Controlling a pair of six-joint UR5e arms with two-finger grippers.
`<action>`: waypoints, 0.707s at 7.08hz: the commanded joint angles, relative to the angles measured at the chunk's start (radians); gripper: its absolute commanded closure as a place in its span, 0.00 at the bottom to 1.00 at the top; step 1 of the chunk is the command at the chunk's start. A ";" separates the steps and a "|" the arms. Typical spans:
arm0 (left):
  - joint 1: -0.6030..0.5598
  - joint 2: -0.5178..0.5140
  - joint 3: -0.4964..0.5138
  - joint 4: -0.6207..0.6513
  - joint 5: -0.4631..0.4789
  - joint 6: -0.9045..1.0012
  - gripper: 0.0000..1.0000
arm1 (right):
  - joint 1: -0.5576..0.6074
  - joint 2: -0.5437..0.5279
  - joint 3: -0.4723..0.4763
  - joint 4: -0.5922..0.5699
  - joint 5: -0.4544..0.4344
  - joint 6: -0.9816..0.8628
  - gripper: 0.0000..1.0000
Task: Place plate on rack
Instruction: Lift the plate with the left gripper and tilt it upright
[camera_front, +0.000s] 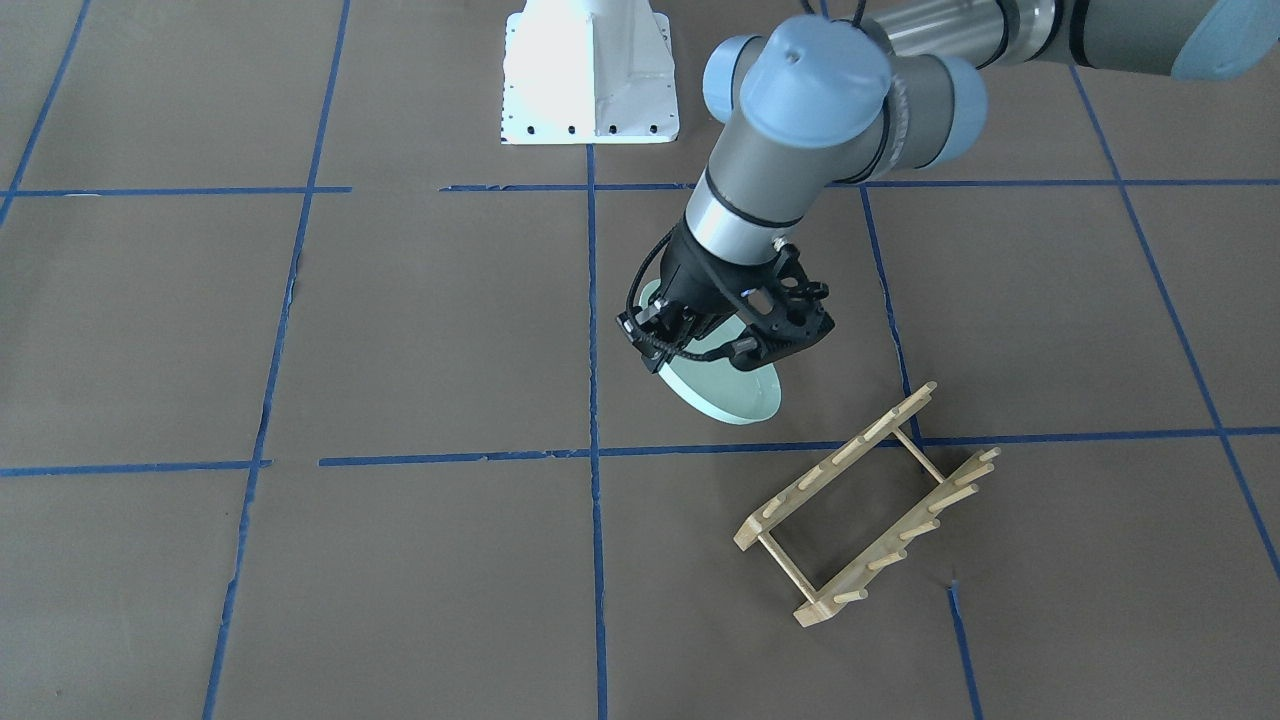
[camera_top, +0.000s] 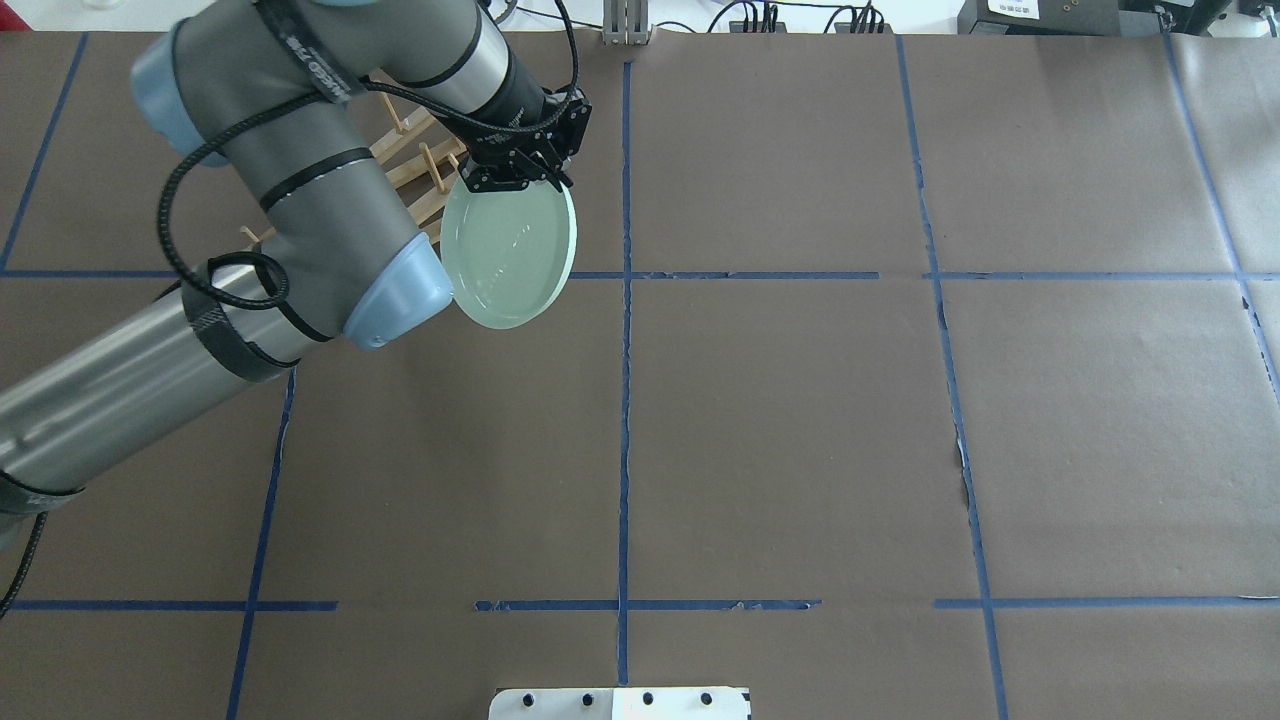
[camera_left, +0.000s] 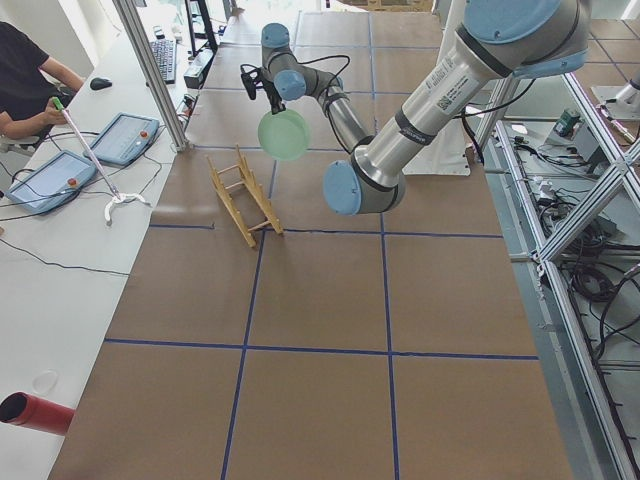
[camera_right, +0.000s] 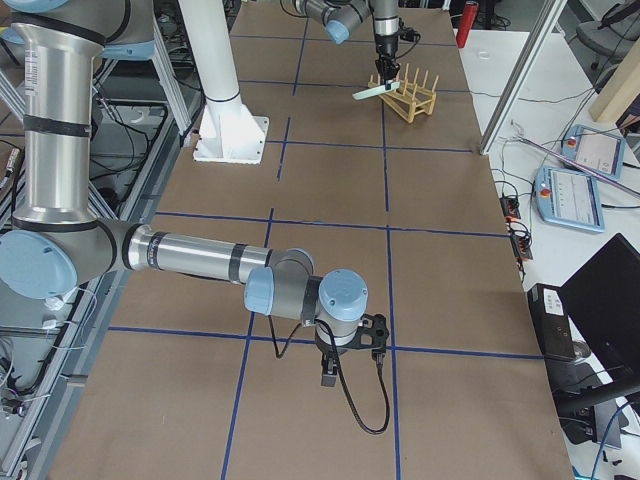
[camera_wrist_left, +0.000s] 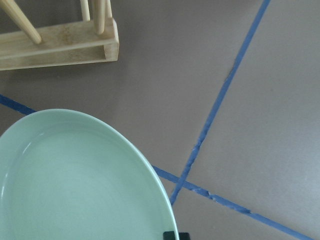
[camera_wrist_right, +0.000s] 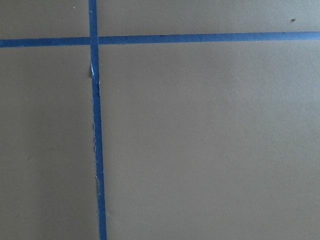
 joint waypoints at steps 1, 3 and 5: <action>-0.117 0.062 -0.071 -0.237 -0.001 -0.158 1.00 | 0.000 -0.001 0.000 0.000 0.000 0.000 0.00; -0.239 0.166 -0.064 -0.518 0.004 -0.225 1.00 | 0.000 0.000 0.000 0.000 0.000 0.000 0.00; -0.277 0.237 0.032 -0.813 0.063 -0.238 1.00 | 0.000 0.000 0.000 0.000 0.000 0.000 0.00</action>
